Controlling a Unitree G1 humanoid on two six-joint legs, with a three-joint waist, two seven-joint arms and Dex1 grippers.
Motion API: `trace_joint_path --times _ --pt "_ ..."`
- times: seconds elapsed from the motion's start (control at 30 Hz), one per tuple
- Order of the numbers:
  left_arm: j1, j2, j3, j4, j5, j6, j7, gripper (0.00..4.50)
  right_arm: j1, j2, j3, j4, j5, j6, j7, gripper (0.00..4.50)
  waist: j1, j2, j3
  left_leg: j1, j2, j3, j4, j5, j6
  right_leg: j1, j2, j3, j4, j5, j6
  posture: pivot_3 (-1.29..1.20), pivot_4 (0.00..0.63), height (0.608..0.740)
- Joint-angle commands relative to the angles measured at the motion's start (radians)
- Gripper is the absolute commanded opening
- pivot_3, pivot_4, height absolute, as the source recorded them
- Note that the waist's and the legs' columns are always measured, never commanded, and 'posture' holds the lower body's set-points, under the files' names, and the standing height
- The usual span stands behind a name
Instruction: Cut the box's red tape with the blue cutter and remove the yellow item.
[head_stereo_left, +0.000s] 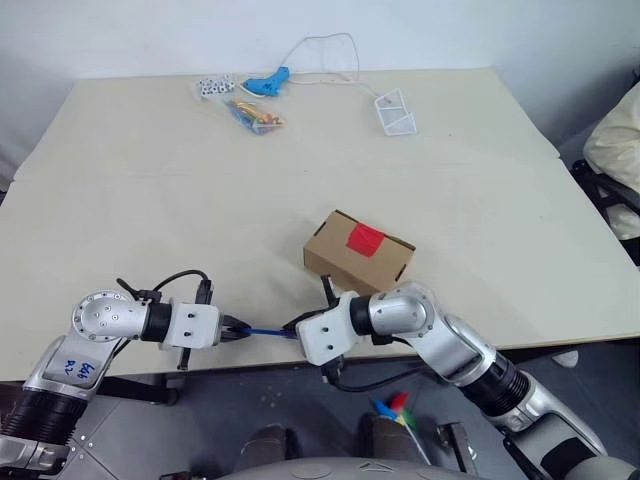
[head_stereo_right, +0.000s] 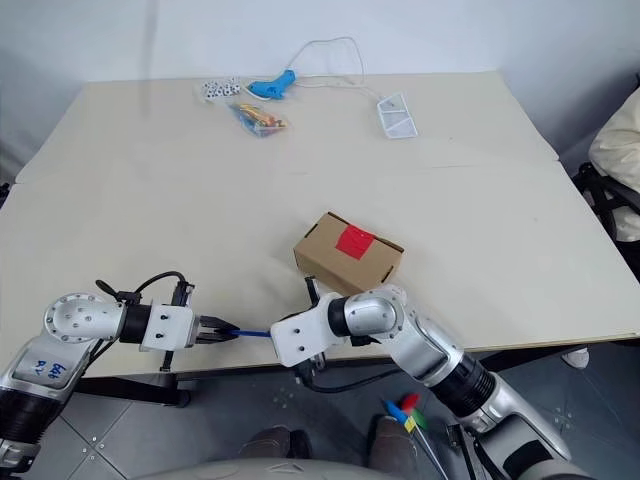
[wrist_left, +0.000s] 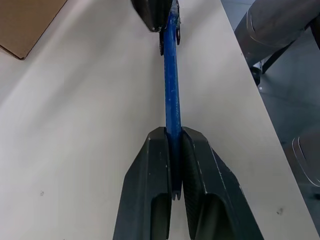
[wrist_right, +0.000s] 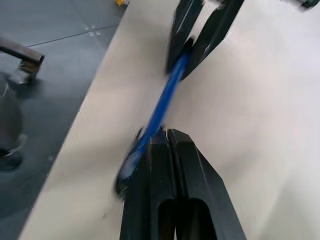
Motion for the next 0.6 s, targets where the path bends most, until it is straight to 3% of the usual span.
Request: trace_joint_path --times 0.03,0.23,0.6 --pt "0.004 0.006 -0.014 -0.007 0.028 0.002 0.012 0.41 0.025 -0.036 -0.036 -0.058 -0.008 0.008 0.009 0.05 0.001 0.0 0.0 0.0 0.0 0.0 0.0 0.0 0.0 0.0 0.0 0.0 0.0 0.0 0.0 0.0 0.15 0.74" --pt "0.01 0.005 -0.019 -0.019 0.041 0.02 0.031 0.41 0.063 -0.077 -0.043 -0.079 -0.007 -0.001 0.015 0.05 0.0 0.0 0.0 0.0 0.0 0.0 0.0 0.0 0.0 0.001 0.0 0.0 0.0 0.0 0.0 0.0 0.15 0.74" --pt "0.036 0.008 -0.016 -0.067 0.046 0.049 0.049 0.41 0.073 -0.018 -0.013 -0.079 -0.033 0.004 0.003 0.05 0.001 0.0 0.0 0.001 0.0 0.0 0.0 0.0 0.0 0.001 0.0 0.0 0.0 0.0 0.0 0.0 0.15 0.74"
